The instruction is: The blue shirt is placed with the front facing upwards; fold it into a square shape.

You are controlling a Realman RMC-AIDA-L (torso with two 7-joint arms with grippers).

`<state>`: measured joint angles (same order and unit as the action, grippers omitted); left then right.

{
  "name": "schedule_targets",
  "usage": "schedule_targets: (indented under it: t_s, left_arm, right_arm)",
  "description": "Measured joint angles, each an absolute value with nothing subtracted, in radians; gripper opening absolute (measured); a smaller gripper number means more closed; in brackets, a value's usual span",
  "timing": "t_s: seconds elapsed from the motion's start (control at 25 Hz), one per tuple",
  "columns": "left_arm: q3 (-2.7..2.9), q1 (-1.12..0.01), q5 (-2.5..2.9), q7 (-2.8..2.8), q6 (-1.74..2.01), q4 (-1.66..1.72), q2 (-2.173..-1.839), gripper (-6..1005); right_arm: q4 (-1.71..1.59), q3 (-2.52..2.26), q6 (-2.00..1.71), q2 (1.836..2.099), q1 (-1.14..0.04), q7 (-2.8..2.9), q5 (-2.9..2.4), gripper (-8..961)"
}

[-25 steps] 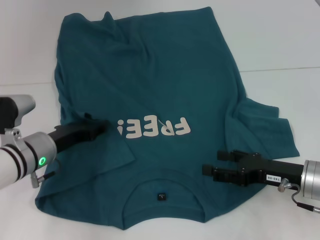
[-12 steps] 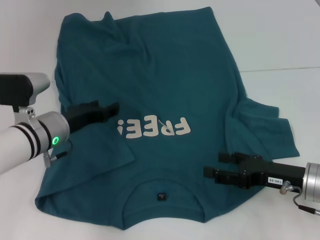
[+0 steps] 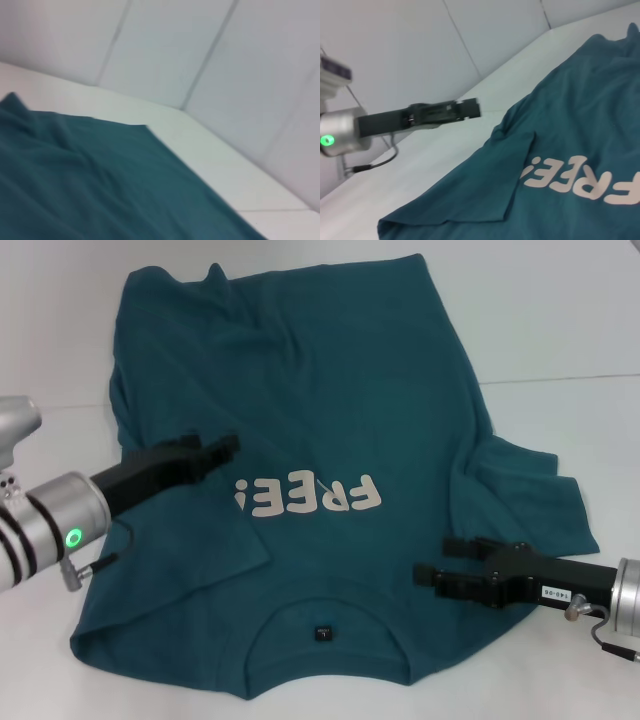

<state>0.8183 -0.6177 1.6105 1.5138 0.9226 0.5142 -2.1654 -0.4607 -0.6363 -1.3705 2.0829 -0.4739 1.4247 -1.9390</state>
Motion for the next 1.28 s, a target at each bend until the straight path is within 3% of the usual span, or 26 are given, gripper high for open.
schedule_targets:
  t_s: [0.2, 0.44, 0.68, 0.84, 1.28]
  left_arm:
    - [0.826, -0.548, 1.646, 1.519, 1.058, 0.583, -2.163, 666]
    - [0.818, -0.506, 1.751, 1.537, 1.194, 0.637, -2.163, 880]
    - [0.818, -0.499, 1.821, 1.517, 1.320, 0.649, -2.163, 890]
    - [0.826, -0.507, 1.882, 1.513, 1.373, 0.651, -2.163, 889]
    - [0.868, -0.509, 1.943, 1.468, 1.459, 0.640, -2.167, 875]
  right_arm:
    - [-0.467, -0.629, -1.376, 2.070, -0.462, 1.425, -1.939, 915]
    - [-0.498, -0.590, -1.418, 2.049, -0.423, 1.425, -1.939, 915]
    - [-0.574, -0.545, -1.430, 2.041, -0.367, 1.483, -1.943, 915]
    - [-0.670, -0.543, -1.423, 2.023, -0.336, 1.660, -1.972, 916]
    - [-0.824, -0.541, -1.359, 1.999, -0.345, 2.002, -2.120, 916]
